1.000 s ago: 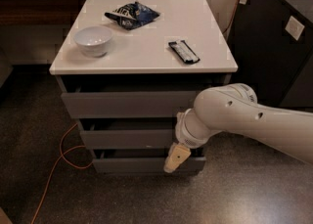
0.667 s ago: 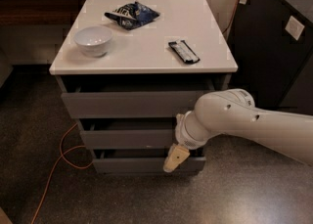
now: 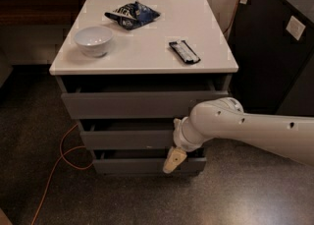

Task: Place rxbar blueberry into middle drawer

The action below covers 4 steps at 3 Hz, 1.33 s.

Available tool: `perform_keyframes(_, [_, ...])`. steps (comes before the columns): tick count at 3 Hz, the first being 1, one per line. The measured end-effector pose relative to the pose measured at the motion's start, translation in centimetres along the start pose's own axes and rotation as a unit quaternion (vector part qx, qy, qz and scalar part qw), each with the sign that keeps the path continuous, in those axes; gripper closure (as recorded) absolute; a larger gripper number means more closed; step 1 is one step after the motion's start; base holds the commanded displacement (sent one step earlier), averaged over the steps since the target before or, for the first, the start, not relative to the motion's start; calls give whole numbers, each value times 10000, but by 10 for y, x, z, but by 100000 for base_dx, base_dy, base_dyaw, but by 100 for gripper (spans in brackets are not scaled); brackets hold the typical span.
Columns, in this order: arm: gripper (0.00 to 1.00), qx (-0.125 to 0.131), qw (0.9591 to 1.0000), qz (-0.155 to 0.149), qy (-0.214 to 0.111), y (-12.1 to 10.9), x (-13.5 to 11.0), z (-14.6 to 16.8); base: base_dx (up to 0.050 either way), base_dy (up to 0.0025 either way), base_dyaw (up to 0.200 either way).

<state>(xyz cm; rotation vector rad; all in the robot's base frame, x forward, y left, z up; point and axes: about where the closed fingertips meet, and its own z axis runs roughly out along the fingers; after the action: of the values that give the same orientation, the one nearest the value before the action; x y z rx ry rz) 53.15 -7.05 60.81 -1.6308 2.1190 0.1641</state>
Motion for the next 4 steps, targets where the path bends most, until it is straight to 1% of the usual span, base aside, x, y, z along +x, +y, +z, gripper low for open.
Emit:
perform_keyframes(1, [0, -44, 9998, -170, 119, -8, 9, 20, 0, 0, 0])
perform_keyframes(2, [0, -64, 9980, -569, 282, -19, 24, 46, 0, 0, 0])
perform_keyframes(3, [0, -80, 9944, -1050, 94, -29, 29, 72, 0, 0, 0])
perform_keyframes(4, [0, -90, 9937, -1108, 130, -27, 29, 73, 0, 0, 0])
